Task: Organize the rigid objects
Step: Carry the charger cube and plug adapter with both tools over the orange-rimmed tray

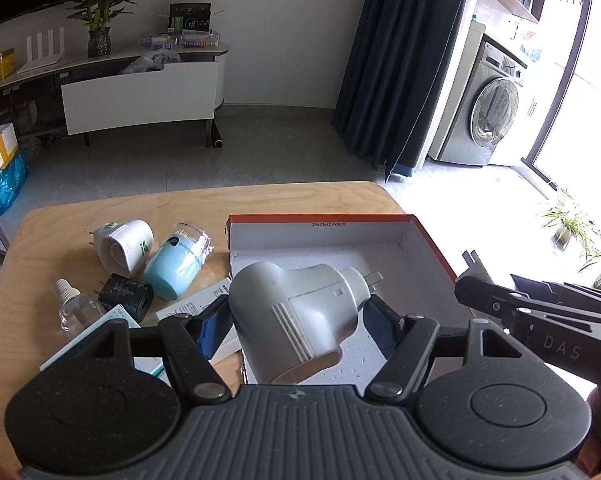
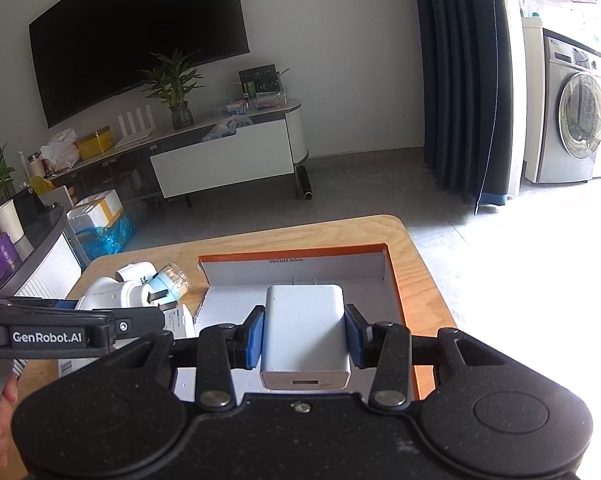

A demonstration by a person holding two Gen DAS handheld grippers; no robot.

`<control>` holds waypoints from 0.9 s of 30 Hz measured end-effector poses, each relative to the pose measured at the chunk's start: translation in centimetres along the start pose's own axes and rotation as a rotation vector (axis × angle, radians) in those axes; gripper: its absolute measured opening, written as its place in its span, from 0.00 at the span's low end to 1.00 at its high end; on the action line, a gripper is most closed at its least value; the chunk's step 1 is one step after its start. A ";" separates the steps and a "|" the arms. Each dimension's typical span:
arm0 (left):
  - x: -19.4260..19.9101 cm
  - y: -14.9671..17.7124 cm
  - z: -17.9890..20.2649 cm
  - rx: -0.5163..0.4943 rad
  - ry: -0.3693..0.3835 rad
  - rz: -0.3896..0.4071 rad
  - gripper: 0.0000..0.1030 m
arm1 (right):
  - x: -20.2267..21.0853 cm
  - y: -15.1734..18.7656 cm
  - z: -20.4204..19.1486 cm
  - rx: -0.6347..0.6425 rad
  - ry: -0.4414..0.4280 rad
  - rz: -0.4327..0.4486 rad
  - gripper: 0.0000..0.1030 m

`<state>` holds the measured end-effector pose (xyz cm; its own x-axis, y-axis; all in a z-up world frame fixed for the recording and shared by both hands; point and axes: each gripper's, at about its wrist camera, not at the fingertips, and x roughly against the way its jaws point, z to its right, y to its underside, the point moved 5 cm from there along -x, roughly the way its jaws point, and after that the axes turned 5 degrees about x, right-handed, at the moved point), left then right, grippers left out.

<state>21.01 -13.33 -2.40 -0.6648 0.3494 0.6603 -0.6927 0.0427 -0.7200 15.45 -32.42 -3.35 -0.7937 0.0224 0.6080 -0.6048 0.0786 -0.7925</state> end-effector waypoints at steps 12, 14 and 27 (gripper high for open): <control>-2.1 -0.3 0.1 -0.004 -0.001 -0.028 0.70 | -2.9 -1.3 0.3 0.008 0.001 -0.025 0.49; -2.4 -0.4 0.1 -0.001 0.001 -0.032 0.70 | -3.4 -1.3 0.4 0.007 0.003 -0.032 0.49; -4.7 -1.2 0.6 0.001 0.005 -0.045 0.70 | -7.2 -2.0 0.8 0.019 0.012 -0.076 0.49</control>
<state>24.82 -15.56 -4.54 -0.6318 0.3515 0.6909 -0.7220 0.0577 -0.6895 22.34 -33.58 -6.15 -0.7448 0.0287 0.6667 -0.6644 0.0612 -0.7449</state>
